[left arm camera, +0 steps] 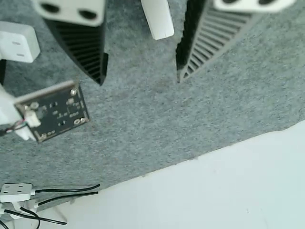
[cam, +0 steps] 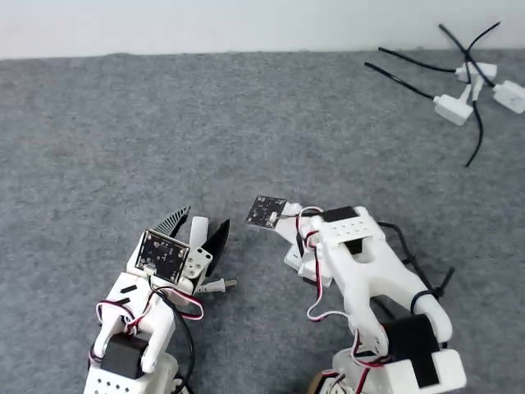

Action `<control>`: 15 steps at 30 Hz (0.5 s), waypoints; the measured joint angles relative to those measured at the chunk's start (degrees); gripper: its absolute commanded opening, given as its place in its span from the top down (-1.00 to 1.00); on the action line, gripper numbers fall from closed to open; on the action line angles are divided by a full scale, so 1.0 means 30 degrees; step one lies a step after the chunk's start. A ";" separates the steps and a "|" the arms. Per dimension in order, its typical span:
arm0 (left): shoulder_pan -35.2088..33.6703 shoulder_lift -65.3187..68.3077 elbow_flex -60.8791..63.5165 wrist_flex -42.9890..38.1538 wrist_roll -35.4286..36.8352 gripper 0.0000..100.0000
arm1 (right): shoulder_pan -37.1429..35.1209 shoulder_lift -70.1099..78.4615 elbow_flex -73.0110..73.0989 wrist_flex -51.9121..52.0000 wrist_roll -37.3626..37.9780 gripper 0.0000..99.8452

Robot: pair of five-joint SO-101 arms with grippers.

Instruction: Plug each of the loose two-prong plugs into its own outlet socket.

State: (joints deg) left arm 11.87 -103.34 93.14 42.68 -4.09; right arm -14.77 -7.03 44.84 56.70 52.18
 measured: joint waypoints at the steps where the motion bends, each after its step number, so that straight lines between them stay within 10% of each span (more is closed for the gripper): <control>1: 0.0000 0.0000 0.0000 0.0000 0.0000 0.53 | 0.0498 -0.0117 -0.0469 0.0440 0.0000 0.98; 15: 0.0000 0.0000 0.0000 0.0000 0.0000 0.53 | 0.8879 0.3780 -1.0667 -0.0850 0.0791 0.98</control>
State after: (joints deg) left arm 11.87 -103.34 93.14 42.68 -4.09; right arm 11.87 4.31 12.84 54.15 54.55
